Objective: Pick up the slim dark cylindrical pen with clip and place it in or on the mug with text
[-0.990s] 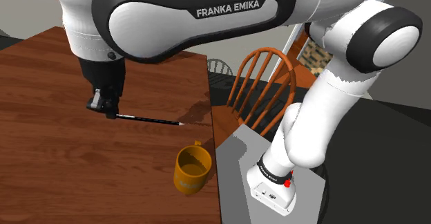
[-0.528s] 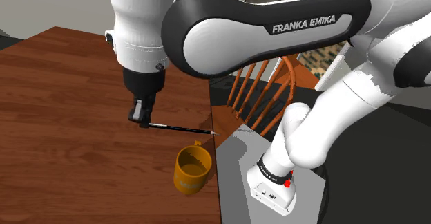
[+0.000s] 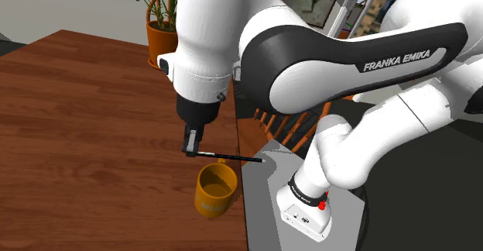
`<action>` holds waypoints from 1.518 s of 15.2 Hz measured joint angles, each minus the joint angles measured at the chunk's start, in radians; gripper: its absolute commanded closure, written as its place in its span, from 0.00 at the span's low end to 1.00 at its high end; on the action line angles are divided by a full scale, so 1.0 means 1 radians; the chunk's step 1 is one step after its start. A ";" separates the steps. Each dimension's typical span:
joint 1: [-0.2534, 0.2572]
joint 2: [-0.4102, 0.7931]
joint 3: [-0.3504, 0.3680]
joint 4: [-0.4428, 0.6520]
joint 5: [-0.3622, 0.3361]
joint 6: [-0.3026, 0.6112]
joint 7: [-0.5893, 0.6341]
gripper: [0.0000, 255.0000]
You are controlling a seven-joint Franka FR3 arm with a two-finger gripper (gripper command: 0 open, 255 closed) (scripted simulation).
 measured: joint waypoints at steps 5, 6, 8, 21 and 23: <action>0.003 0.010 0.011 -0.054 0.005 0.064 0.004 1.00; 0.003 0.015 0.015 -0.064 0.005 0.079 0.006 1.00; 0.004 0.020 0.020 -0.086 0.007 0.106 0.008 1.00; 0.003 0.040 0.031 -0.132 0.008 0.172 0.011 0.00; 0.003 0.040 0.031 -0.132 0.008 0.172 0.011 0.00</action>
